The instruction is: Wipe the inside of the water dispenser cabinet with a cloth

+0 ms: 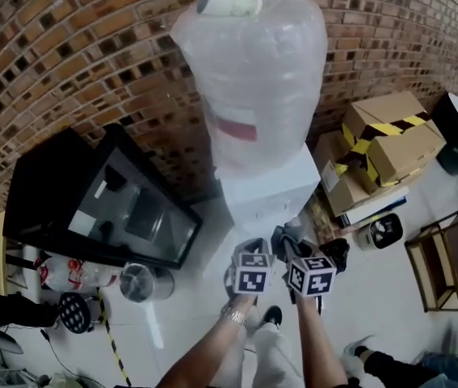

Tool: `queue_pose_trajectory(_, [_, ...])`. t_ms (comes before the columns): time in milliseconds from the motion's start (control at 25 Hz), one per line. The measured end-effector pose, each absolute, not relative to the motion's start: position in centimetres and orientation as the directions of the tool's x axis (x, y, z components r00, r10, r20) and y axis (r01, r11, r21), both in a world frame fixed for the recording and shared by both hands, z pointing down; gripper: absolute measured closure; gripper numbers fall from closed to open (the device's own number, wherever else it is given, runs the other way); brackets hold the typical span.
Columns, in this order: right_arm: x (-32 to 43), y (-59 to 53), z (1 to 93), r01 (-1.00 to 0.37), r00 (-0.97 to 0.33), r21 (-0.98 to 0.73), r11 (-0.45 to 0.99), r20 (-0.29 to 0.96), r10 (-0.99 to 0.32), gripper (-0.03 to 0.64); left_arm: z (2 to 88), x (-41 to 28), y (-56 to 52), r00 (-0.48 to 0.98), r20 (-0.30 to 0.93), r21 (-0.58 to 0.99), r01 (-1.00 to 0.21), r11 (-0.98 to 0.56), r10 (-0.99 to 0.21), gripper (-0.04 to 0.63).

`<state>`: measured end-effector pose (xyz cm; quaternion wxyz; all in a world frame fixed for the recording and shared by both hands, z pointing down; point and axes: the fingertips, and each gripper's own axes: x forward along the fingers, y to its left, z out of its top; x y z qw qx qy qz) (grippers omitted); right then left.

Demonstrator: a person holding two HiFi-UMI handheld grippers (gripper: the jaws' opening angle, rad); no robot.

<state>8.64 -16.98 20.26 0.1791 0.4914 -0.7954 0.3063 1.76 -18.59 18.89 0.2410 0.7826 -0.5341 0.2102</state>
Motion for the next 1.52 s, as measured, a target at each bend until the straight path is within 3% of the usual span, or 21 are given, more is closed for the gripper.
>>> queue_pose_trajectory(360, [11.2,-19.6,48.3,-0.909,-0.417,-0.265,0.322,0.608,-0.676,0.588,44.0,2.5,-20.1,0.360,0.605,0.122,-0.923,-0.364,-0.710,0.594])
queue_pose_trajectory(720, [9.5,-27.0,67.3,-0.875,-0.468,-0.181,0.449,0.554,-0.689,0.588,56.9,0.5,-25.0,0.374,0.509,0.040,-0.910,-0.412,-0.775,0.594])
queue_pose_trajectory(1280, [5.3,-33.1,72.8,-0.870,-0.475,-0.180,0.459,0.553,-0.684,0.588,61.3,0.5,-25.4,0.380,0.515,0.058,-0.910,-0.411,-0.768,0.594])
queue_pose_trajectory(1520, [1.3,-35.7,70.9,-0.831,-0.550,-0.190,0.523,0.416,-0.724,0.588,61.1,-1.7,-25.3,0.346,0.518,0.062,-0.928,-0.368,-0.783,0.594])
